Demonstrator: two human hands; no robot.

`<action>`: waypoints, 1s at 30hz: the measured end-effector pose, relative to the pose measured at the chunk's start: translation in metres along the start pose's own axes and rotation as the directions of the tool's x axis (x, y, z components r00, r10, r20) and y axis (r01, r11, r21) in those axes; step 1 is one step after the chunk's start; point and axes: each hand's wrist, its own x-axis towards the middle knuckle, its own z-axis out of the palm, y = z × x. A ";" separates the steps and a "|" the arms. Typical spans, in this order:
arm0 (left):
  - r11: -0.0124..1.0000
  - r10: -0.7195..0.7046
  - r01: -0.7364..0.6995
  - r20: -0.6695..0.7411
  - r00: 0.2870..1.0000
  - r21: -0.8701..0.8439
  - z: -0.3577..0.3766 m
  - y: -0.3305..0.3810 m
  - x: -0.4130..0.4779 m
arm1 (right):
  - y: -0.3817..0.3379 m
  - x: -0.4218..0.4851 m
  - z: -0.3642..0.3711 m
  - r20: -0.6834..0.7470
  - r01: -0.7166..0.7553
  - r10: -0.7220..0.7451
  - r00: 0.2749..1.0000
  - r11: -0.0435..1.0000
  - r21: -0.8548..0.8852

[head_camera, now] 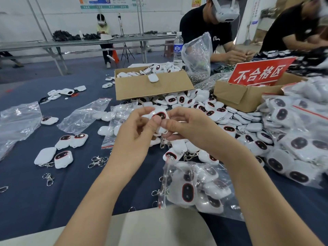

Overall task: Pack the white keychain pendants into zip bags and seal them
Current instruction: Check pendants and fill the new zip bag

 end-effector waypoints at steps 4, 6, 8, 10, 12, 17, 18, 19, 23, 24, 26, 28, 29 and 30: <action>0.996 0.037 -0.034 0.033 0.999 -0.079 0.001 0.003 -0.001 | -0.002 -0.002 0.000 -0.002 0.000 0.000 1.000 0.995 0.095; 0.996 0.055 -0.054 0.025 0.998 -0.070 0.000 0.004 0.000 | -0.005 -0.003 0.000 -0.014 -0.002 0.003 1.000 0.994 0.111; 0.997 0.069 -0.068 0.015 0.998 -0.044 0.000 0.004 0.000 | -0.007 -0.004 0.000 -0.037 0.027 -0.024 0.999 0.996 0.079; 0.997 0.068 -0.067 0.014 0.998 -0.049 -0.001 0.005 0.000 | -0.009 -0.004 0.001 -0.054 0.063 -0.062 0.997 0.998 0.024; 0.996 0.055 -0.054 0.015 0.998 -0.072 -0.002 0.005 0.000 | -0.011 -0.004 0.002 -0.062 0.076 -0.075 0.995 0.997 0.012; 0.993 0.036 -0.035 0.011 0.999 -0.117 -0.004 0.006 0.002 | -0.016 -0.005 0.003 -0.063 0.086 -0.085 0.994 0.996 0.008; 0.992 0.036 -0.035 0.010 0.999 -0.119 -0.004 0.006 0.002 | -0.016 -0.006 0.003 -0.063 0.086 -0.085 0.994 0.996 0.008; 0.992 0.037 -0.036 0.010 0.999 -0.118 -0.004 0.006 0.002 | -0.017 -0.006 0.003 -0.063 0.085 -0.084 0.994 0.996 0.008; 0.991 0.023 -0.023 0.003 1.000 -0.134 -0.005 0.005 0.002 | -0.017 -0.006 0.005 -0.072 0.081 -0.081 0.994 0.997 -0.012; 0.991 0.017 -0.017 0.003 1.000 -0.136 -0.005 0.004 0.003 | -0.018 -0.006 0.005 -0.076 0.081 -0.083 0.994 0.996 -0.019; 0.990 0.012 -0.011 0.012 1.000 -0.138 -0.005 0.003 0.004 | -0.018 -0.006 0.006 -0.087 0.082 -0.084 0.993 0.996 -0.024; 0.988 0.008 -0.004 0.023 1.000 -0.152 -0.005 0.003 0.004 | -0.017 -0.005 0.009 -0.107 0.081 -0.082 0.991 0.997 -0.013; 0.987 0.005 -0.002 0.021 1.000 -0.160 -0.005 0.002 0.005 | -0.018 -0.005 0.010 -0.116 0.083 -0.083 0.990 0.997 -0.005; 0.986 0.002 0.000 0.017 1.000 -0.165 -0.006 0.002 0.005 | -0.018 -0.005 0.012 -0.123 0.085 -0.085 0.989 0.996 0.000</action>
